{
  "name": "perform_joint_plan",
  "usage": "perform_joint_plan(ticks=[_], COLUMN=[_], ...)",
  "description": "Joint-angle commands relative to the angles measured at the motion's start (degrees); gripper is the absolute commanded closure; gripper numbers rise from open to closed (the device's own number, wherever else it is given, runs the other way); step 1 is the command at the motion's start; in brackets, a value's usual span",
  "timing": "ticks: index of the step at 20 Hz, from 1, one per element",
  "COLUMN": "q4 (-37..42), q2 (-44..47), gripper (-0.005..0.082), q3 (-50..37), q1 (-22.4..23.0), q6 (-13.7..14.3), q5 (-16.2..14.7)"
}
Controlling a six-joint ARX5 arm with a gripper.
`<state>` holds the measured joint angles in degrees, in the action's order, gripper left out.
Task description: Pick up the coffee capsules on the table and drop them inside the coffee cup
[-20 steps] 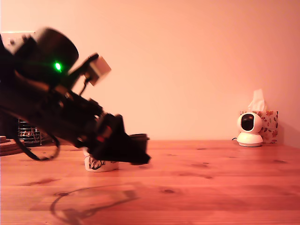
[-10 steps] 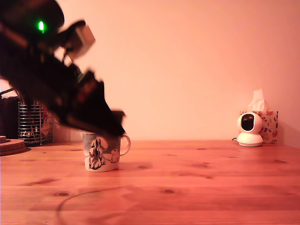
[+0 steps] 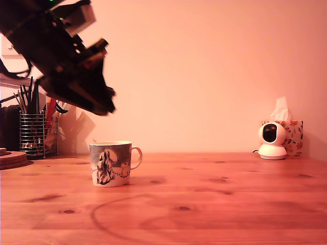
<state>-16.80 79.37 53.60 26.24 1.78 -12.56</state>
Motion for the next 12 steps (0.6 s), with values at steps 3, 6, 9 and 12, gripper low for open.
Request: perform_joint_plan(ticks=[3,6,9,12], q4=[-0.2,-1.7,-4.5,-7.6], q2=[3.7,6.3,9.9,13.0], gripper=[0.0694,0.0693,0.069,0.0689], q3=[2.4,5.1,8.9,13.2], q1=[-2.2,-3.1,-3.3,-3.3], q6=[-2.3,-2.9,-3.6,-3.5], q5=[-0.1,-0.1,-0.1,0.0])
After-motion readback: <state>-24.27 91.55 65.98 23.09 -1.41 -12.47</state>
